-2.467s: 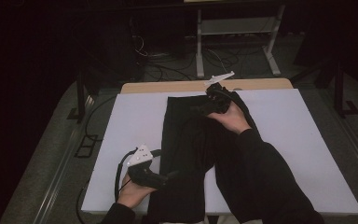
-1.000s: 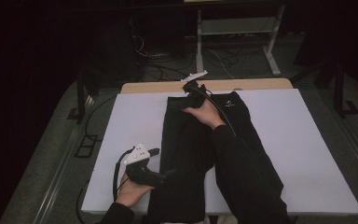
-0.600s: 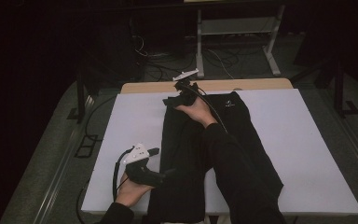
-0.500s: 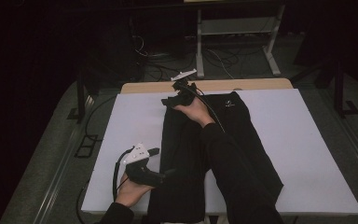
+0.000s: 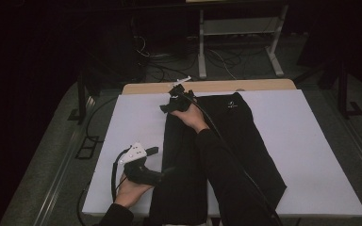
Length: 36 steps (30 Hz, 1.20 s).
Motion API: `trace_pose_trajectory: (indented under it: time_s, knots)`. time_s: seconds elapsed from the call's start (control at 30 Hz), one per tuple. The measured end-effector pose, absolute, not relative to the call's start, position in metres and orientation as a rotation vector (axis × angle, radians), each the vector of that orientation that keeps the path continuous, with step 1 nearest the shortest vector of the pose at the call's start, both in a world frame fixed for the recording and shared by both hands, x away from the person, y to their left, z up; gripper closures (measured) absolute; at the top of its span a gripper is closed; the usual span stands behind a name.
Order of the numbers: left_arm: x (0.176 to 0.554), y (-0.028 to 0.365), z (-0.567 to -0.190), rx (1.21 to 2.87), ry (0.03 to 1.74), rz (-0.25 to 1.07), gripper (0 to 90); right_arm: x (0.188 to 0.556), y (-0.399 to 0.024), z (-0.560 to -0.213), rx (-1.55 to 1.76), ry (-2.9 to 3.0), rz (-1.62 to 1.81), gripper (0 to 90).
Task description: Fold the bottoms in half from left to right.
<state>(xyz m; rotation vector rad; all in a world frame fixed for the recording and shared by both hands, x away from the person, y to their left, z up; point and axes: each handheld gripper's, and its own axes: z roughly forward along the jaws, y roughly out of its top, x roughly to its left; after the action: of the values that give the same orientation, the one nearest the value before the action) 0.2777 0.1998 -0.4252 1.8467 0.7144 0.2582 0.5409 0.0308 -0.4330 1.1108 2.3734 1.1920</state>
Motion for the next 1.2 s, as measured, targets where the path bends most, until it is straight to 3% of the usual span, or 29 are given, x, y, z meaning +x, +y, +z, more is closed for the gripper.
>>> trace_pose_trajectory:
  time_s: [0.13, 0.23, 0.37, 0.9, 1.2]
  knots:
    - [0.278, 0.199, -0.425, 1.853, 0.705, 0.259, 0.0, 0.543, 0.029, -0.442, 1.171, 2.403, 1.167, 14.6]
    - [0.279, 0.198, -0.425, 1.855, 0.702, 0.257, 0.0, 0.544, 0.029, -0.447, 1.181, 2.42, 1.163, 30.3]
    - [0.28, 0.198, -0.426, 1.859, 0.701, 0.257, 0.0, 0.544, 0.031, -0.45, 1.2, 2.406, 1.17, 40.1]
    - [0.281, 0.197, -0.427, 1.868, 0.706, 0.249, 0.0, 0.543, 0.037, -0.456, 1.222, 2.356, 1.145, 56.8]
    - [0.282, 0.198, -0.427, 1.87, 0.715, 0.25, 0.0, 0.544, 0.036, -0.457, 1.291, 2.338, 1.161, 80.8]
